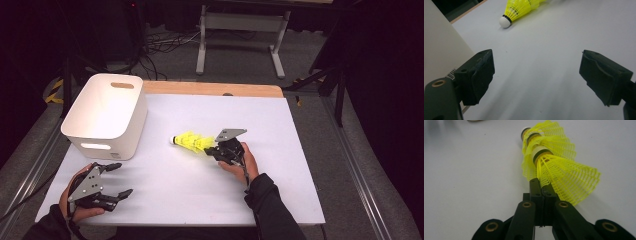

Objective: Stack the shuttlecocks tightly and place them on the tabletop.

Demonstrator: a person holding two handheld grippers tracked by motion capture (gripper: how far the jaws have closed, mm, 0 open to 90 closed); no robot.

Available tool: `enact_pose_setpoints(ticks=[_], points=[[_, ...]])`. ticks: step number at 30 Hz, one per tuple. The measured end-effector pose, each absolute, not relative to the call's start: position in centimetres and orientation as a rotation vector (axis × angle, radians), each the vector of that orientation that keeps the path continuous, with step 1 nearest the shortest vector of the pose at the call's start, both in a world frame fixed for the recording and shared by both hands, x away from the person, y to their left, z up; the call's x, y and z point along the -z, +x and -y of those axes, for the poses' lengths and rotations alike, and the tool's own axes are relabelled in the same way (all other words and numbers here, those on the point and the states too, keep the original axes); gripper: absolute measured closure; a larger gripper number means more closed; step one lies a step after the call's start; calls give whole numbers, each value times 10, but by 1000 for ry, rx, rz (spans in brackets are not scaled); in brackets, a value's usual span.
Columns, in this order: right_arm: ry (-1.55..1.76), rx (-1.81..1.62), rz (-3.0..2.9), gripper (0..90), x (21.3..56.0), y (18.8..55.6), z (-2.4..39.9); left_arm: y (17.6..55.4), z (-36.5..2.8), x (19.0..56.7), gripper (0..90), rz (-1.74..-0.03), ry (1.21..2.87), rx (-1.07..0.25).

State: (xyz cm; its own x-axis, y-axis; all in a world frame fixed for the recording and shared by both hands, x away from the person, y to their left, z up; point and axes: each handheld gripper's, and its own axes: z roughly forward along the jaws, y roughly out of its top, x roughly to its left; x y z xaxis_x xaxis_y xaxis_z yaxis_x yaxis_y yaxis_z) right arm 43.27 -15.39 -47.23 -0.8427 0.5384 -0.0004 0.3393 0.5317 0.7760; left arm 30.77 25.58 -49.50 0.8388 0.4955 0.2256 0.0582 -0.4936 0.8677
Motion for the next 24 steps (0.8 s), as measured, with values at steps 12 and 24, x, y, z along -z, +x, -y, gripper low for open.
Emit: enact_pose_setpoints(ticks=[12, 24], points=[[670, -1183, -2568, 896, 471, 432, 145, 307, -255, 495, 138, -399, 2042, -562], [640, -1154, -2581, 873, 470, 434, 138, 307, -255, 495, 138, -396, 2041, -561]])
